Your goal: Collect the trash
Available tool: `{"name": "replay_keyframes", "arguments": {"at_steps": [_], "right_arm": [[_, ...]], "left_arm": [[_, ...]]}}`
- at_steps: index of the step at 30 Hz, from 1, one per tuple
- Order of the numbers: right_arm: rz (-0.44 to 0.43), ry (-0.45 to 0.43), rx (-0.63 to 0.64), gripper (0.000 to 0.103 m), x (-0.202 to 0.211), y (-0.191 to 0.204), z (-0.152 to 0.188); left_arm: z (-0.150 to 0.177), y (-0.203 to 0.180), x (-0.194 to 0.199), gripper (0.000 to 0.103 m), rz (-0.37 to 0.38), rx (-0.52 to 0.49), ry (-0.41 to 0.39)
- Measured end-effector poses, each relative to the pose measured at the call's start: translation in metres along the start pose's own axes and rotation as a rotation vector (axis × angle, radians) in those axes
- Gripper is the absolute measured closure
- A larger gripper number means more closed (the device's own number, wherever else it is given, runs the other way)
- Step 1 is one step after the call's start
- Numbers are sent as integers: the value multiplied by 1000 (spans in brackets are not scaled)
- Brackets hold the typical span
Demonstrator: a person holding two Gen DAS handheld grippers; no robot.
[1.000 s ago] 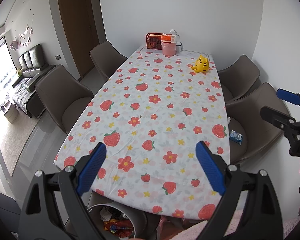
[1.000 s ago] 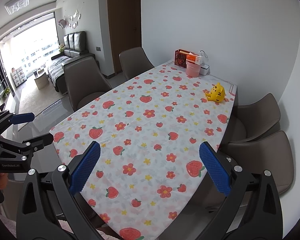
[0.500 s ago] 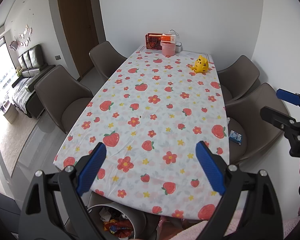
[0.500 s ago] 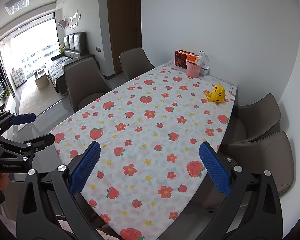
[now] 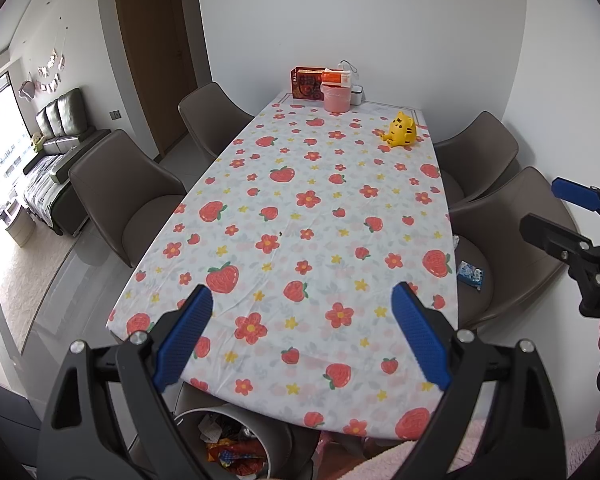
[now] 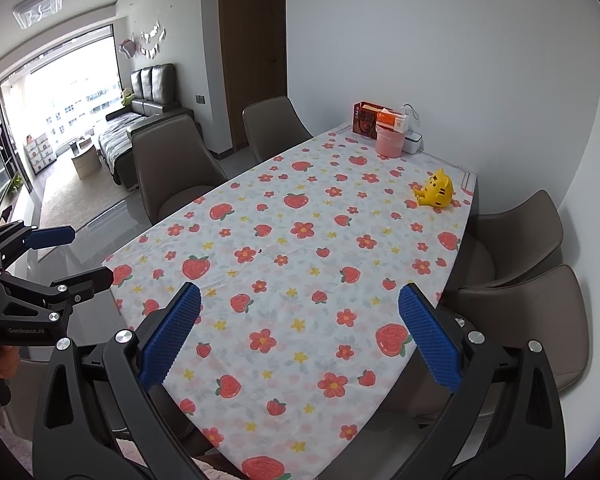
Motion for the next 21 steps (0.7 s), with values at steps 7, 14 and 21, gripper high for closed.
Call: {"name": "replay_keyframes", "arguments": {"at_steps": [7, 14, 21], "right_arm": [[0, -1, -2, 7, 0, 0, 0], [0, -2, 2, 7, 1, 3, -2], [0, -4, 3, 7, 1, 6, -5]], "left_arm": [[0, 0, 0, 12, 0, -1, 1], [0, 0, 0, 12, 0, 1, 0], [0, 0, 0, 12, 2, 0, 0]]}}
Point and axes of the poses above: each gripper's, at about its wrist camera, not at the fingertips, and x roughly against the way its jaws point, y to its left, z to its underside, the point moved 9 cm from there along -x, roughly the way its jaws point, and after that the axes turned 12 degrees about y, right-handed, at the moved point
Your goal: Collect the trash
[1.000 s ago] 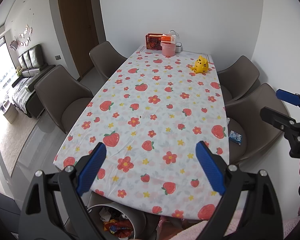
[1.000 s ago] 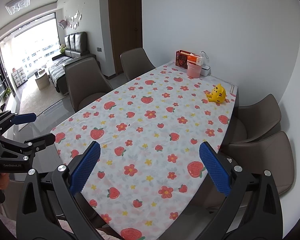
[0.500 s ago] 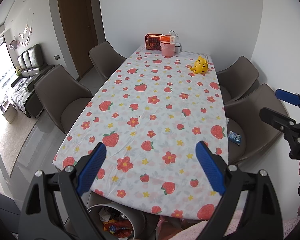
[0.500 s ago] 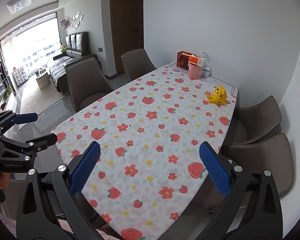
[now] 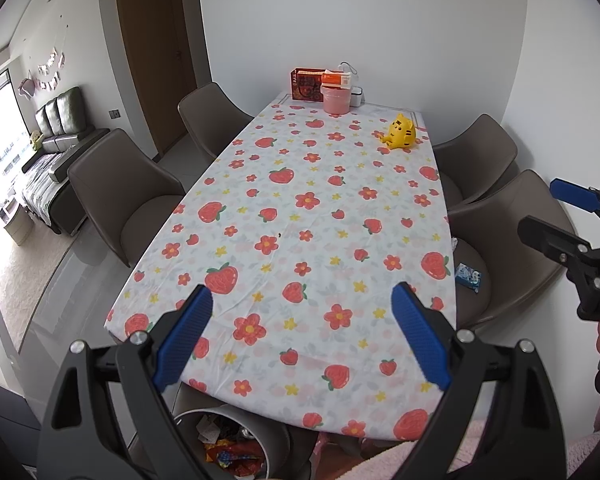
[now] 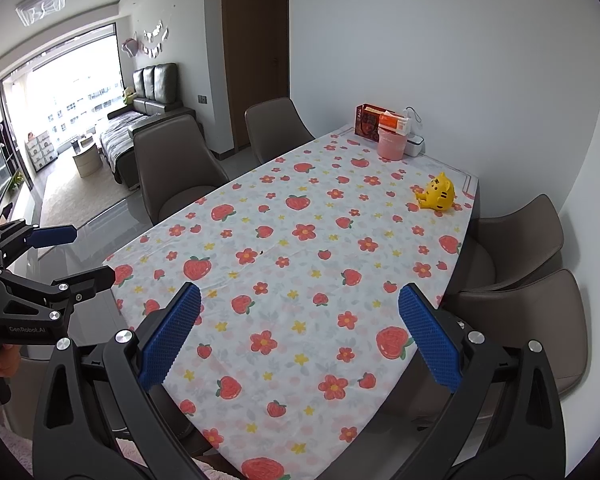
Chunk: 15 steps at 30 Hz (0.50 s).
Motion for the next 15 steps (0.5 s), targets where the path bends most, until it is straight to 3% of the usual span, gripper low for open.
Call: {"name": "replay_keyframes", "arguments": {"at_steps": [15], "right_arm": [[2, -1, 0, 7, 1, 2, -2]], "left_arm": [[-3, -1, 0, 12, -6, -3, -1]]}}
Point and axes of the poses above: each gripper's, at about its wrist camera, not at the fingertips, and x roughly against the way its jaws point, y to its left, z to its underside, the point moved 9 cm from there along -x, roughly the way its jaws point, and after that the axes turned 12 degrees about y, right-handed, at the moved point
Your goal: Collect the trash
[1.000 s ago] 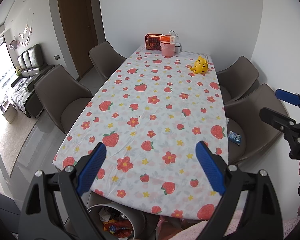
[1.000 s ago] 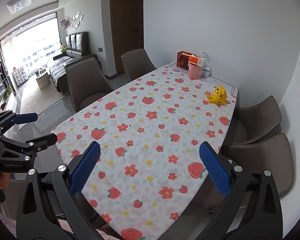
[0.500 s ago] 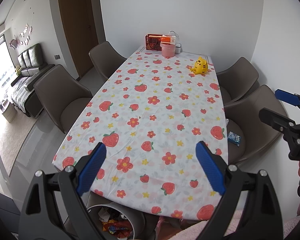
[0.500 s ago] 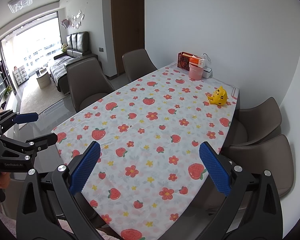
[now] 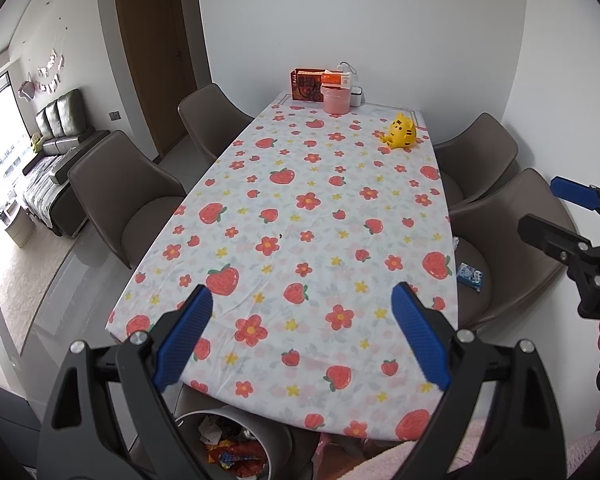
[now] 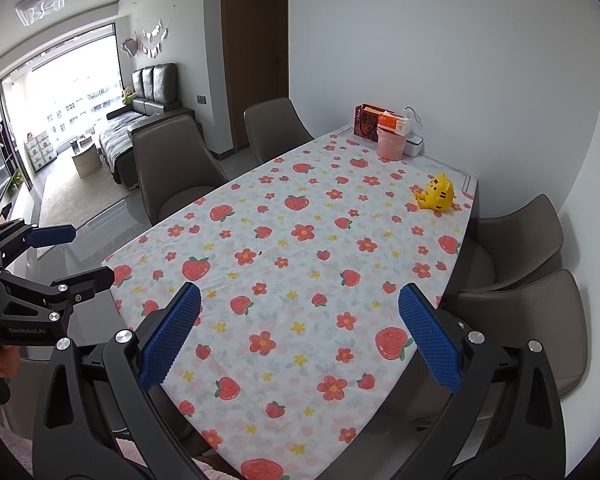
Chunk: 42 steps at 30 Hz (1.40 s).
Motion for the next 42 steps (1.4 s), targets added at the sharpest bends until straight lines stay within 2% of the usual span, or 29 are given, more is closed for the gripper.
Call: {"name": "replay_keyframes", "arguments": {"at_steps": [19, 25, 33, 37, 42], "right_arm": [[0, 0, 0, 7, 0, 2, -1], [3, -4, 1, 7, 0, 2, 0], [10, -8, -5, 7, -1, -5, -3], [9, -12, -6, 7, -3, -7, -5], [-5, -15, 0, 7, -1, -7, -1]], "left_arm": [[-3, -6, 0, 12, 25, 1, 1], [-6, -8, 2, 10, 26, 2, -24], [-10, -7, 4, 10, 63, 8, -46], [-11, -9, 7, 10, 55, -8, -60], [-9, -12, 8, 10, 83, -20, -50]]}}
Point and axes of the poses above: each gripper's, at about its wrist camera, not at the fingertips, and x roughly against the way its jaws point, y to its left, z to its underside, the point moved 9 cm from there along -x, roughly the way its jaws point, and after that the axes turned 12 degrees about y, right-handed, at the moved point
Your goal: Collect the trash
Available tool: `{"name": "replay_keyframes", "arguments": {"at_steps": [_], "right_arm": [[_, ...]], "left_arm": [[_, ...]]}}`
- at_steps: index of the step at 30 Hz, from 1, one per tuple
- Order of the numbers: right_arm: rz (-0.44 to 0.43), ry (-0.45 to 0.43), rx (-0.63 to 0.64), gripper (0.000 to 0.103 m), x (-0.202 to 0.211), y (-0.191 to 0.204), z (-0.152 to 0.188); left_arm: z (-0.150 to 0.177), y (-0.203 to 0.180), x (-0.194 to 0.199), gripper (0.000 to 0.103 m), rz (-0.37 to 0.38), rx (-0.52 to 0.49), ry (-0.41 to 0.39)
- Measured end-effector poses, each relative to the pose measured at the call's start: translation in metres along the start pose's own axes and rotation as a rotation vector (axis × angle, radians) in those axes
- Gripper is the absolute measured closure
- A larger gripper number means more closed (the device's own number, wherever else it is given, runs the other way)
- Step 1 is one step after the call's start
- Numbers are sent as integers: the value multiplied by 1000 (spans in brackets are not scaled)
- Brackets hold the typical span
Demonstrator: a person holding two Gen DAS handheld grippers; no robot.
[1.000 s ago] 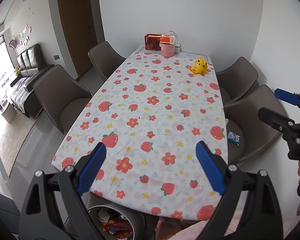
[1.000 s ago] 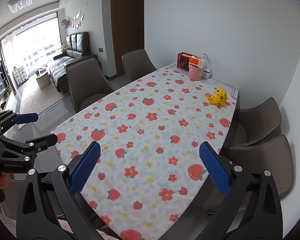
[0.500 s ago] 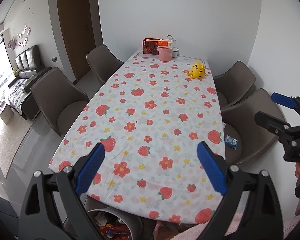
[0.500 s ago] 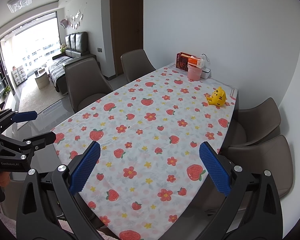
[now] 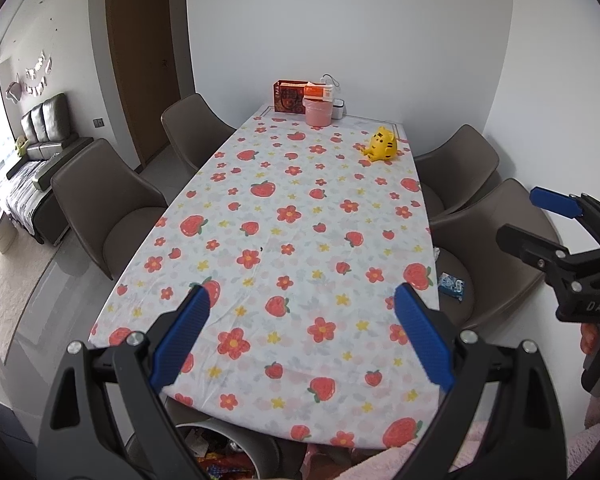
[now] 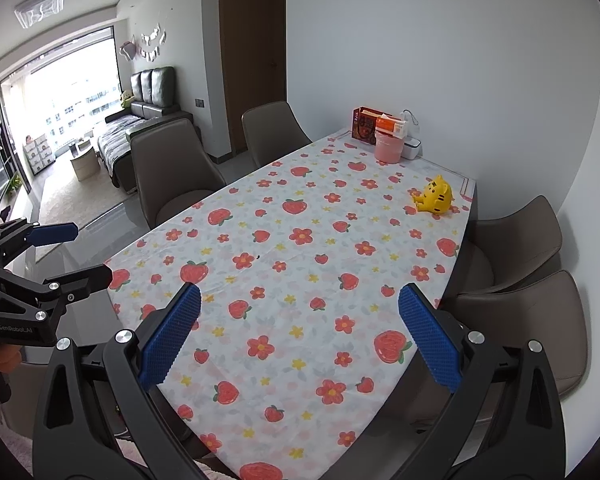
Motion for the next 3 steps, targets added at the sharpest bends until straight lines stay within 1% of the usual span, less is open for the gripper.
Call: {"name": "replay_keyframes", "arguments": {"at_steps": [3], "right_arm": [[-7, -4, 10, 7, 1, 2, 1]], "left_arm": [[1, -2, 3, 10, 6, -14, -4]]}}
Point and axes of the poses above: each gripper's, at about its wrist camera, not at the fingertips, and x roughly against the way its jaws point, y to its left, z to its underside, the point moved 9 cm from there along -x, roughly the way its jaws point, and after that the axes turned 12 degrees about y, right-handed, at the moved point
